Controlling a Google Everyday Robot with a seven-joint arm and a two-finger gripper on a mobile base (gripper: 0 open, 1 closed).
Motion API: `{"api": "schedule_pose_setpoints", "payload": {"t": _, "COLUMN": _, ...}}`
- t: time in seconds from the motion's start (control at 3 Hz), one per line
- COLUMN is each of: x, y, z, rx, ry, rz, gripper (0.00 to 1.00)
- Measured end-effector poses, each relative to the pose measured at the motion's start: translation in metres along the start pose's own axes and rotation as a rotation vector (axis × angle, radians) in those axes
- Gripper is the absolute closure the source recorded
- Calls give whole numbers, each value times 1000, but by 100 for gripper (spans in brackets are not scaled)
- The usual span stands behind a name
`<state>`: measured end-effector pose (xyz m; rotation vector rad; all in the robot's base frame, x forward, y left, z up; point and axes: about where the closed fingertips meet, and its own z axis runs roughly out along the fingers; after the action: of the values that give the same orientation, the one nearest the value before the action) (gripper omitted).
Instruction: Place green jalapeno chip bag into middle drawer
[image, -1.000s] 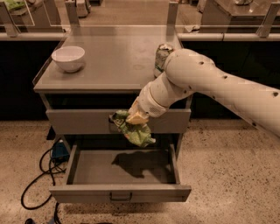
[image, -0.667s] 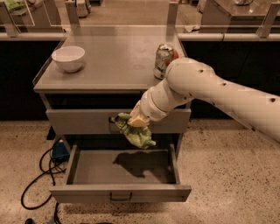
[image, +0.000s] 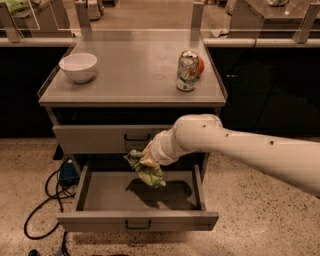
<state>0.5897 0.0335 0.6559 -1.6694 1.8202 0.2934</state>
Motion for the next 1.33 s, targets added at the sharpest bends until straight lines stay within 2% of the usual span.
{"api": "schedule_pose_setpoints", "payload": {"t": 0.33, "x": 17, "y": 6, "z": 48, "rx": 51, "ry": -1, "rz": 15, "gripper": 100}}
{"api": "schedule_pose_setpoints", "payload": {"t": 0.67, "x": 30, "y": 5, "z": 84, "rx": 64, "ry": -16, "rz": 43, "gripper": 100}}
{"api": "schedule_pose_setpoints", "payload": {"t": 1.0, "x": 49, "y": 4, "z": 115, "rx": 39, "ry": -11, "rz": 93, "gripper": 100}}
{"api": "schedule_pose_setpoints", "payload": {"t": 1.33, "x": 73, "y": 4, "z": 143, "rx": -20, "ry": -21, "rz": 170, "gripper": 100}}
